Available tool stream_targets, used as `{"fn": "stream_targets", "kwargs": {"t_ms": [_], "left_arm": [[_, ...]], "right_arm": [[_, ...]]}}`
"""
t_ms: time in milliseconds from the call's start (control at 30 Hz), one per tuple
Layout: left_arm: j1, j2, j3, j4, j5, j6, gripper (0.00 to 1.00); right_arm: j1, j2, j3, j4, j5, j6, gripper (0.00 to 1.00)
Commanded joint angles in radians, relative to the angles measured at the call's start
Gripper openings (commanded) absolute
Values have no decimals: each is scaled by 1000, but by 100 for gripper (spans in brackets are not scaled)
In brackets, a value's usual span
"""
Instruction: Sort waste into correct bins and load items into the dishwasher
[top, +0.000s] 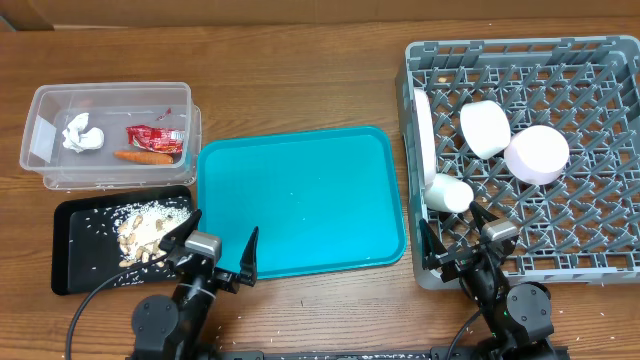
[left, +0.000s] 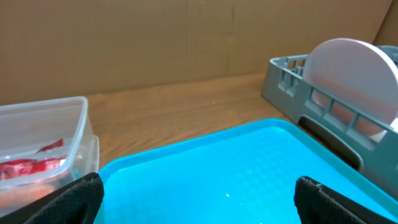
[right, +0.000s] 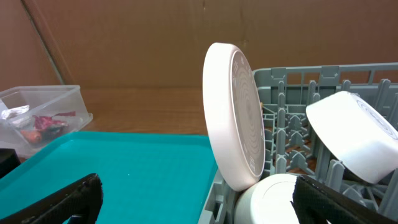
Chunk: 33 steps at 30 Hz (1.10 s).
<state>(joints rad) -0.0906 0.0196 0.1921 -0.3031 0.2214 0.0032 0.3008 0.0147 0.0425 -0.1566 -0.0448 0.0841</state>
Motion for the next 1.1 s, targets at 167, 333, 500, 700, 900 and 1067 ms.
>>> {"fn": "stream_targets", "kwargs": {"t_ms": [167, 333, 500, 700, 900, 1067], "left_arm": [[5, -16, -126, 95, 23, -11, 100], [5, -15, -126, 96, 23, -10, 100], [5, -15, -126, 96, 23, -10, 100], [5, -15, -126, 96, 23, -10, 100], [5, -15, -126, 96, 23, -10, 100], [5, -15, -126, 96, 23, -10, 100]], "right_arm": [[-6, -9, -2, 8, -2, -3, 100], [-6, -9, -2, 8, -2, -3, 100], [-6, -9, -2, 8, -2, -3, 100], [-6, -9, -2, 8, -2, -3, 100], [-6, -9, -2, 8, -2, -3, 100], [-6, -9, -2, 8, -2, -3, 100]]}}
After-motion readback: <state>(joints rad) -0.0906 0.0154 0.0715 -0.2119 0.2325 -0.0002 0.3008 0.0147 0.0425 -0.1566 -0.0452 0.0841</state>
